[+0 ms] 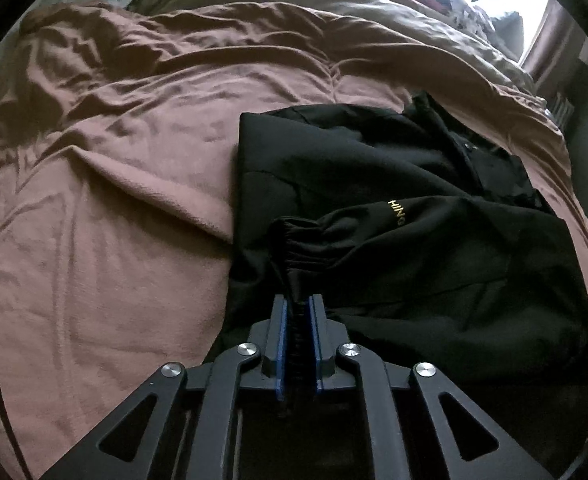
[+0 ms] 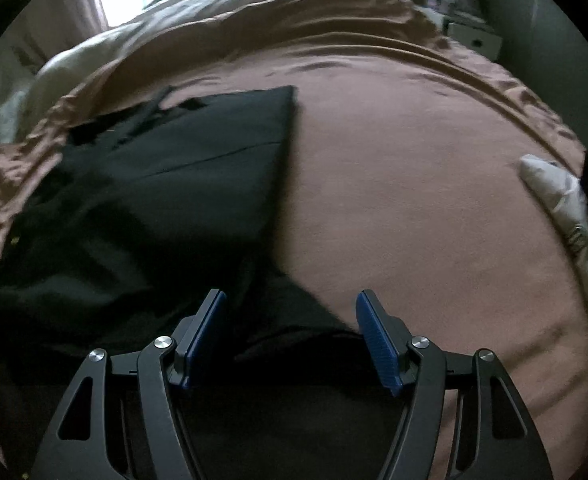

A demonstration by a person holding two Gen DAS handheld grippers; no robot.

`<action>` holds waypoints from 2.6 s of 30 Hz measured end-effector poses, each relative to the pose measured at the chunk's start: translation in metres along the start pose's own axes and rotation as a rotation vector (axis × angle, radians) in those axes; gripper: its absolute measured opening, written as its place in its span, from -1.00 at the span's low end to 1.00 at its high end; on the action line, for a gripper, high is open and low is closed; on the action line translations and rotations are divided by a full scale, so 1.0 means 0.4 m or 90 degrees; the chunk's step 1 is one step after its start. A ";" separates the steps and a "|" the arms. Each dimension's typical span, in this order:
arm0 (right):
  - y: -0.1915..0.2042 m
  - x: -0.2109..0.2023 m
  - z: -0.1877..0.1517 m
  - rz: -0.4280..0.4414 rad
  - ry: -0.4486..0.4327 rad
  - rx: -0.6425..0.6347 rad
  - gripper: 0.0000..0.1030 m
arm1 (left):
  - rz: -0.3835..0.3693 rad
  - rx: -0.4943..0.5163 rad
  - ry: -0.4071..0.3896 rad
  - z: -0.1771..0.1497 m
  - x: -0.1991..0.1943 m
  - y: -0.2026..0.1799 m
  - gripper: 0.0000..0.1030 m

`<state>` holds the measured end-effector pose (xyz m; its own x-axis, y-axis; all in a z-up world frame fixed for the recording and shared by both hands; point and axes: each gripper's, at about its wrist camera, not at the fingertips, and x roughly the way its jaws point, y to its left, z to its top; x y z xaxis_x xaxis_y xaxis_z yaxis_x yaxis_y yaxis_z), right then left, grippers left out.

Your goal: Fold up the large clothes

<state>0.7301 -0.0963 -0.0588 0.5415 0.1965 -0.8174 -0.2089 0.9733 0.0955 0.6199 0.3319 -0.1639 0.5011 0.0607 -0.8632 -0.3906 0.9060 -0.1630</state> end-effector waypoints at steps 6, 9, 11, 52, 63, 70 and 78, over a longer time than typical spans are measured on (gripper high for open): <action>0.001 -0.031 -0.012 -0.022 -0.008 0.015 0.27 | -0.040 0.003 0.006 -0.027 -0.040 0.017 -0.65; -0.011 -0.068 -0.029 0.006 -0.014 0.031 0.27 | -0.054 -0.002 0.008 -0.041 -0.070 0.025 -0.65; -0.023 -0.101 -0.042 0.019 -0.021 0.028 0.27 | -0.056 -0.010 0.006 -0.050 -0.093 0.029 -0.65; -0.246 -0.673 -0.593 0.073 -0.180 -0.006 1.00 | -0.065 -0.004 -0.216 -0.644 -0.710 0.064 0.38; -0.287 -0.728 -0.749 0.073 -0.182 0.009 1.00 | -0.064 -0.001 -0.268 -0.801 -0.815 0.088 0.40; -0.309 -0.750 -0.838 0.084 -0.176 0.028 1.00 | -0.068 0.025 -0.288 -0.893 -0.847 0.103 0.80; -0.339 -0.740 -0.912 0.086 -0.137 0.038 1.00 | -0.081 0.002 -0.256 -0.976 -0.803 0.167 0.84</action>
<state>0.3011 -0.3298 -0.0368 0.6742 0.3393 -0.6560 -0.2462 0.9407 0.2335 0.1313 0.2093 -0.0842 0.8071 0.1064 -0.5807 -0.3043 0.9179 -0.2548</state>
